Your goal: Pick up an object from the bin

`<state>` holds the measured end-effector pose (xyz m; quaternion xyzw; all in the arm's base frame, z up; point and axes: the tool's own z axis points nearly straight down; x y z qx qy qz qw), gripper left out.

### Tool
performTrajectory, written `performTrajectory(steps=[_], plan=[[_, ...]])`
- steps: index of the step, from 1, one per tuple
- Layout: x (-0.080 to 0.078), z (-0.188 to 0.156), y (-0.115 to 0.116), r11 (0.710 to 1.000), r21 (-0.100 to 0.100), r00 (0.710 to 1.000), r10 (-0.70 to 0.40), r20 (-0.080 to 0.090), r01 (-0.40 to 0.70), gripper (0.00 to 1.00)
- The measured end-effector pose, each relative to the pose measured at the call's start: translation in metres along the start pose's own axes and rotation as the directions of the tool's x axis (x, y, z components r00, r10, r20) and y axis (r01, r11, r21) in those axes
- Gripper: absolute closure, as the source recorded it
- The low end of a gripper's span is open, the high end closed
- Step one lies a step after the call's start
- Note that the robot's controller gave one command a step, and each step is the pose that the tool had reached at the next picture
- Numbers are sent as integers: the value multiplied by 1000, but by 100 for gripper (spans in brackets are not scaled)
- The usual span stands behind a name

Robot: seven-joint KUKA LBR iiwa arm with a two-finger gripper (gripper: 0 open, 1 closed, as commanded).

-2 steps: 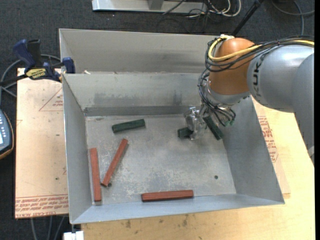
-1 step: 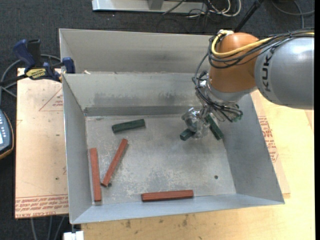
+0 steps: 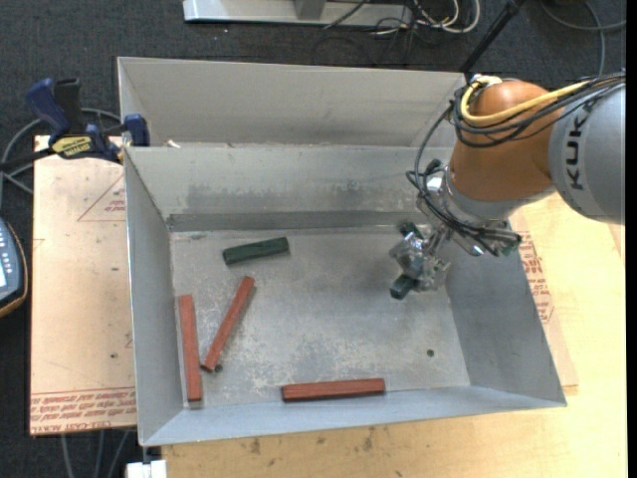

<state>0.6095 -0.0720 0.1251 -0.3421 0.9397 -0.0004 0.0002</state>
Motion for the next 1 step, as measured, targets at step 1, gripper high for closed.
performTrajectory(steps=[1], plan=[[1,-138,8,1000,7,1000,-2,9,2,100]])
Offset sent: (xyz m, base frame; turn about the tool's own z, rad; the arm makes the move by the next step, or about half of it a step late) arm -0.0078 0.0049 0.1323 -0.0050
